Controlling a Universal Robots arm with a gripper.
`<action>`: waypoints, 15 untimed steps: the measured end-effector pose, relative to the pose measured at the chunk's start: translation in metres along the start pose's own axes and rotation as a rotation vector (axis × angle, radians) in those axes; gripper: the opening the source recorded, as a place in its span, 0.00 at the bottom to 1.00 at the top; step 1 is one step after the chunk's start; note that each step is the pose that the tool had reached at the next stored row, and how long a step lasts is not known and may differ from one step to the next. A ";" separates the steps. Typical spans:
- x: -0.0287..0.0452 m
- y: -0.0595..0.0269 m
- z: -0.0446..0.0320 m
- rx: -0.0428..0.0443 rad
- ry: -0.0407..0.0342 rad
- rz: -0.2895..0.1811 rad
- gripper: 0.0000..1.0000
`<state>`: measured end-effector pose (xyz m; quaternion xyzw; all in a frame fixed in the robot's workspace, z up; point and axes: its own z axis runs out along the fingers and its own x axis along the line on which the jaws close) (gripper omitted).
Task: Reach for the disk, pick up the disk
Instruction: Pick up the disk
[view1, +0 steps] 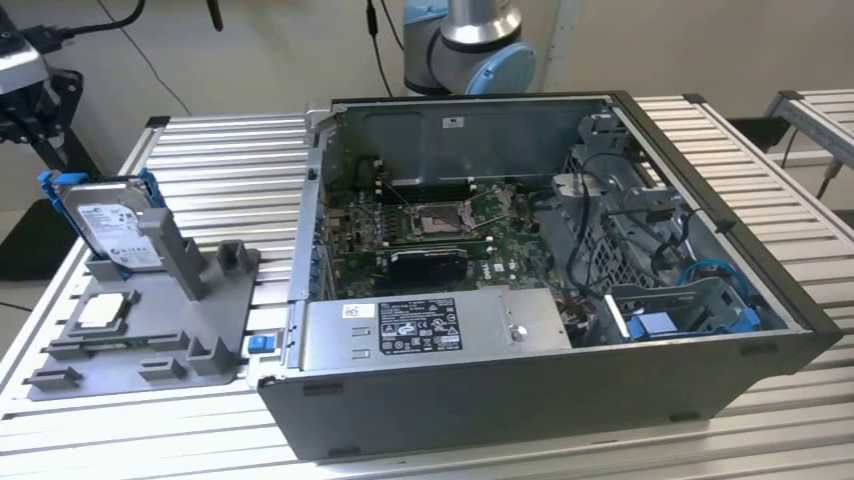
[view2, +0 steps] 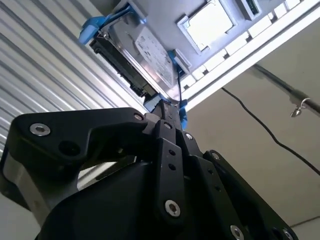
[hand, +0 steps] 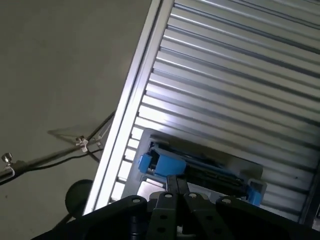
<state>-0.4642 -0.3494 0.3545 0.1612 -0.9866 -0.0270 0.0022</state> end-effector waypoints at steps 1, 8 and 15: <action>0.0000 0.0000 0.0000 -0.0001 0.0009 -0.018 0.00; 0.0000 0.0000 0.0000 -0.0002 0.0081 -0.146 0.00; 0.0000 0.0000 0.0000 -0.0002 0.0151 -0.273 0.00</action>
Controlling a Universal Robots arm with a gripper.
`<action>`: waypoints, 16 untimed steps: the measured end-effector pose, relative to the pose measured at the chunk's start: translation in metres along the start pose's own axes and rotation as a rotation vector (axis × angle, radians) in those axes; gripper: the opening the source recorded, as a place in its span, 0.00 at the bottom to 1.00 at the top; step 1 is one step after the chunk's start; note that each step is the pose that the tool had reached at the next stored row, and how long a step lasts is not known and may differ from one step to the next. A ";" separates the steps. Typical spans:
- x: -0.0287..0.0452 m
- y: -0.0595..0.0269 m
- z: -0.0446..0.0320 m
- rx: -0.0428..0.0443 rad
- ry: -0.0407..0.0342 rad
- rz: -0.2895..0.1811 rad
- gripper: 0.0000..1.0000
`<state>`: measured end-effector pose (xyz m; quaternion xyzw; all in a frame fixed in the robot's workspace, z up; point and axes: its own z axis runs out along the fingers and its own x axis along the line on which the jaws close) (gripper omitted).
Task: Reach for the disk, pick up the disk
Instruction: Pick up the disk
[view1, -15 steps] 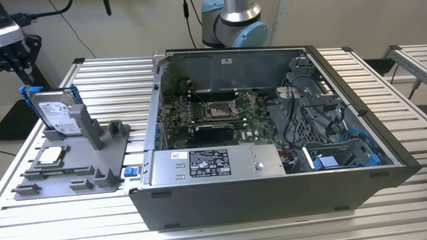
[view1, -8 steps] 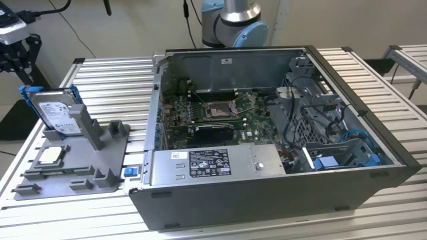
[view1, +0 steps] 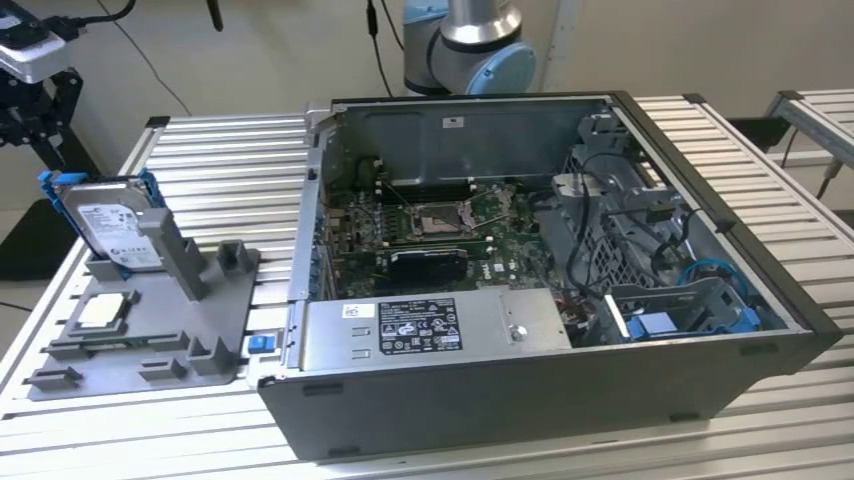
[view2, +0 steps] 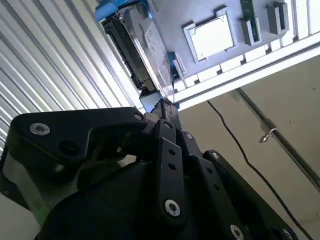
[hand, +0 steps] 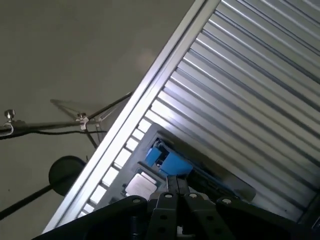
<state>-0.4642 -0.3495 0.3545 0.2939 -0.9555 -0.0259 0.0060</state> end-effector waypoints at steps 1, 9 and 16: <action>0.0000 0.0000 0.0000 0.0000 0.0010 -0.018 0.00; 0.0000 0.0000 0.0000 0.0001 0.0079 -0.164 0.00; 0.0000 0.0000 0.0001 0.0009 0.0130 -0.292 0.00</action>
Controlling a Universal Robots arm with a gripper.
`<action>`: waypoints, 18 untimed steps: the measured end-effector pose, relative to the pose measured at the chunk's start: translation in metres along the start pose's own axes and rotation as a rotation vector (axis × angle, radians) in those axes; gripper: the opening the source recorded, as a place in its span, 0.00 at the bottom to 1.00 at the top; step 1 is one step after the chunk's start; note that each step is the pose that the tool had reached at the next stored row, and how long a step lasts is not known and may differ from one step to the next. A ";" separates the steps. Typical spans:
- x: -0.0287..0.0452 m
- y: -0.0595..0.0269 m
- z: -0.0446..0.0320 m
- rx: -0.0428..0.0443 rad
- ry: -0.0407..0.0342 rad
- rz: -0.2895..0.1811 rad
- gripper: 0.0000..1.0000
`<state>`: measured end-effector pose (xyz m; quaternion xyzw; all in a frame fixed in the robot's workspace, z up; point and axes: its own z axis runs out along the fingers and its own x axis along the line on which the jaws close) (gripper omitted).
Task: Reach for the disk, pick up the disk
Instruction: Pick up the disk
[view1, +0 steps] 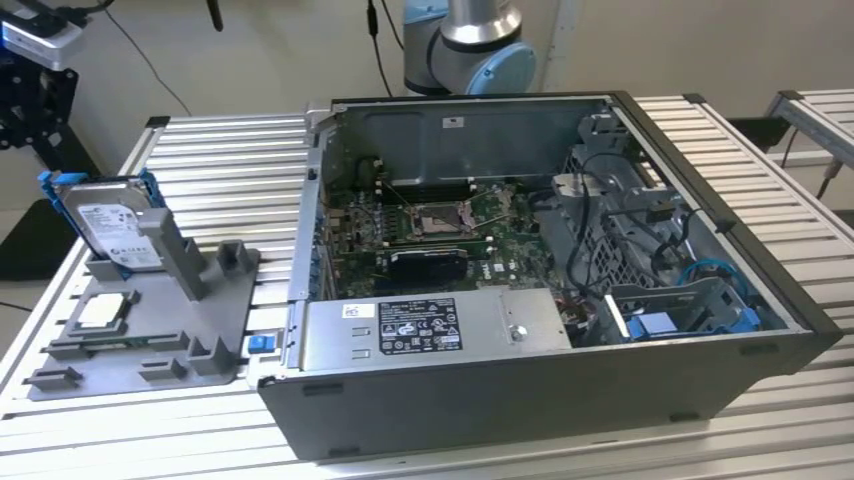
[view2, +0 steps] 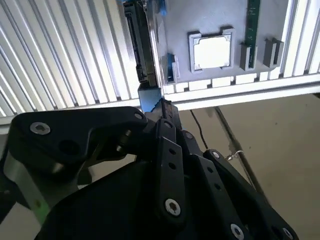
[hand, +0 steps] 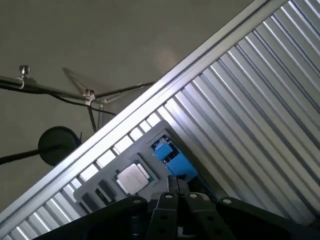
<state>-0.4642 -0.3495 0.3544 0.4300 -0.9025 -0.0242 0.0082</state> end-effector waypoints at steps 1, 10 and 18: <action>0.0000 0.0000 0.0000 0.0001 0.0007 -0.017 0.00; 0.0000 0.0000 0.0000 0.0012 0.0073 -0.180 0.00; 0.0000 0.0000 0.0000 0.0071 0.0103 -0.327 0.00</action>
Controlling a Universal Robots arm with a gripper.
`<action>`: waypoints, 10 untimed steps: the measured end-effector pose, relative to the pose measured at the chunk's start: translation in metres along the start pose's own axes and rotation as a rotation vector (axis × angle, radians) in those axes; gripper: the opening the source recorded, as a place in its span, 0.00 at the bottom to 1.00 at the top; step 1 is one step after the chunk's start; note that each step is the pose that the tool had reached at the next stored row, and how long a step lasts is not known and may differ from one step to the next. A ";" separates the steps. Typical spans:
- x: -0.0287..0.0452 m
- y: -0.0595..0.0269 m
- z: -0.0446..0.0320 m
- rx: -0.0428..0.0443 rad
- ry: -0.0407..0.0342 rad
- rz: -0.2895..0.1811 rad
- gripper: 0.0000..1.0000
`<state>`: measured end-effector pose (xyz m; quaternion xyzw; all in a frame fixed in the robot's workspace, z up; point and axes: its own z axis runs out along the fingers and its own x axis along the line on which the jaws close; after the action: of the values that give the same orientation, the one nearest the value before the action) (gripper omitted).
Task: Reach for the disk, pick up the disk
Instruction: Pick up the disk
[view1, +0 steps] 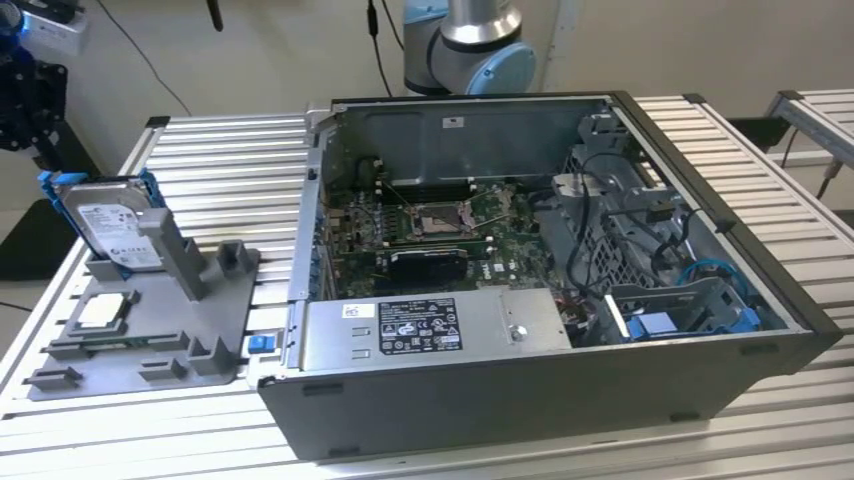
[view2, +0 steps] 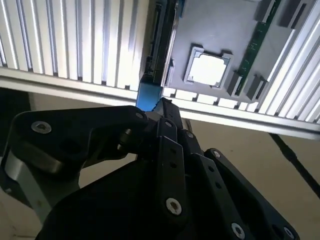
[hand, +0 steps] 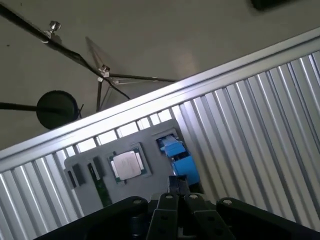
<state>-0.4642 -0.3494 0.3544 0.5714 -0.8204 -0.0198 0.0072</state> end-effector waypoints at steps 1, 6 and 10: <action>0.0000 0.0000 -0.0001 0.0020 0.0000 -0.018 0.00; 0.0000 0.0000 0.0001 0.0204 -0.0035 -0.107 0.00; 0.0000 -0.0001 0.0005 0.0296 -0.0048 -0.175 0.00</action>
<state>-0.4641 -0.3495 0.3538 0.6410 -0.7675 -0.0096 -0.0049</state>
